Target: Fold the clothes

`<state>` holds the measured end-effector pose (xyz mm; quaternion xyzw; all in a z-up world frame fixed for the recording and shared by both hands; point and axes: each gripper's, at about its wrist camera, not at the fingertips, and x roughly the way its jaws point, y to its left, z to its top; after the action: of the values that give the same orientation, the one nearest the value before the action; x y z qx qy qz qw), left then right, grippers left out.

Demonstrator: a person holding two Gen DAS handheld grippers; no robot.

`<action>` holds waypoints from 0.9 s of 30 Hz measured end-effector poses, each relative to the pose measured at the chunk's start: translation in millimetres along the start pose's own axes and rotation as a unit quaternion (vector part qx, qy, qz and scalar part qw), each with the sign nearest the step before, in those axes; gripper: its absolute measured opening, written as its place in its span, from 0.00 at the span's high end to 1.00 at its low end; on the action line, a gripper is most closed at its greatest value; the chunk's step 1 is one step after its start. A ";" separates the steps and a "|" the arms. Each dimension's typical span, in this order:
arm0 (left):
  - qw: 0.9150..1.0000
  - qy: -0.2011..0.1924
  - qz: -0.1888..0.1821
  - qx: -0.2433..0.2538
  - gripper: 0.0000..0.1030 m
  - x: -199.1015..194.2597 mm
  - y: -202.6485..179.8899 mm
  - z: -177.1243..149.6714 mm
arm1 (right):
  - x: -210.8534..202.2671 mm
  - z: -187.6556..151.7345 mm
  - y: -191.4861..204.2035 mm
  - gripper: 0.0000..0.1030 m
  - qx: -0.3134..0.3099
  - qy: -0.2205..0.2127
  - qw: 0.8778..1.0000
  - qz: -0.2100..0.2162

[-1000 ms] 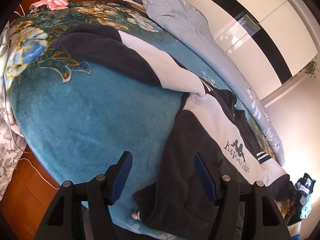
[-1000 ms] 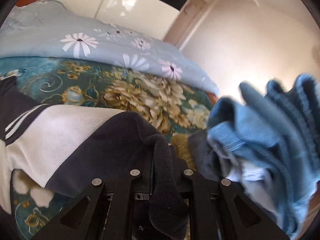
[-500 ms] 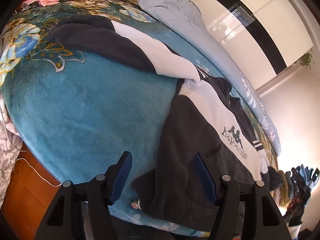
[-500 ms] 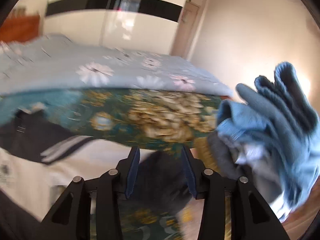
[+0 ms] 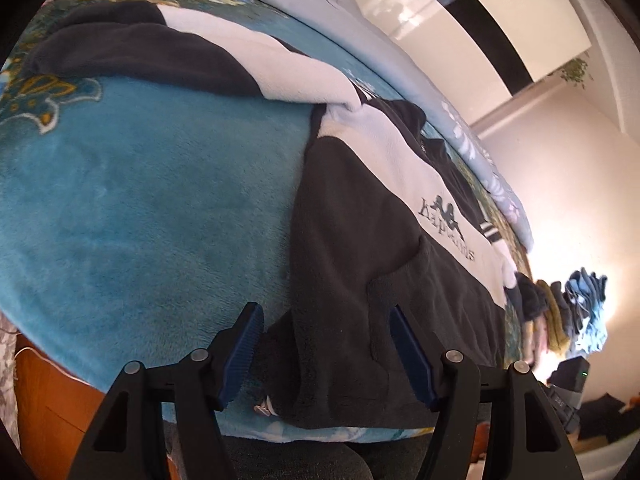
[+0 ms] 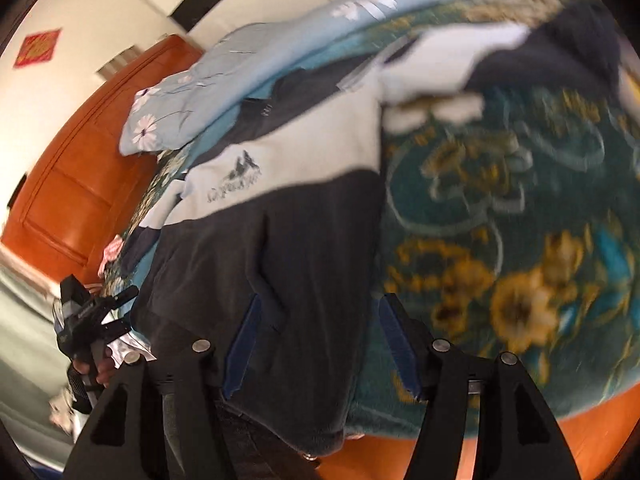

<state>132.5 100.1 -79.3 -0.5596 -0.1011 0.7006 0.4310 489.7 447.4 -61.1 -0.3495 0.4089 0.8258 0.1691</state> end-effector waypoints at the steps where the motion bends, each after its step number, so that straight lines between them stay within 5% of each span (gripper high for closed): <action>1: 1.000 0.005 -0.007 0.001 0.32 1.0 2.2 0.4 | 0.8 -4.5 -2.0 0.39 0.012 0.003 1.000 0.004; 11: 0.993 0.050 -0.105 -0.022 0.34 0.3 15.9 -7.4 | 11.6 -35.9 6.6 0.40 0.046 0.018 0.997 0.064; 16: 0.993 0.035 -0.106 -0.038 0.73 -7.2 19.7 -12.4 | 5.8 -35.9 5.2 0.89 0.057 0.008 0.996 0.070; 22: 0.986 -0.010 -0.160 -0.041 0.81 -40.3 8.4 -8.7 | -25.3 -19.3 16.9 0.91 0.044 -0.037 0.995 0.083; 27: 0.991 -0.016 -0.126 -0.039 0.81 -49.9 12.9 -12.0 | -34.9 -15.4 18.2 0.92 0.029 -0.047 0.996 0.064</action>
<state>136.8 52.4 -56.7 -0.5475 -0.2050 0.6448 0.4925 510.5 424.3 -32.5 -0.2778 0.4460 0.8384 0.1449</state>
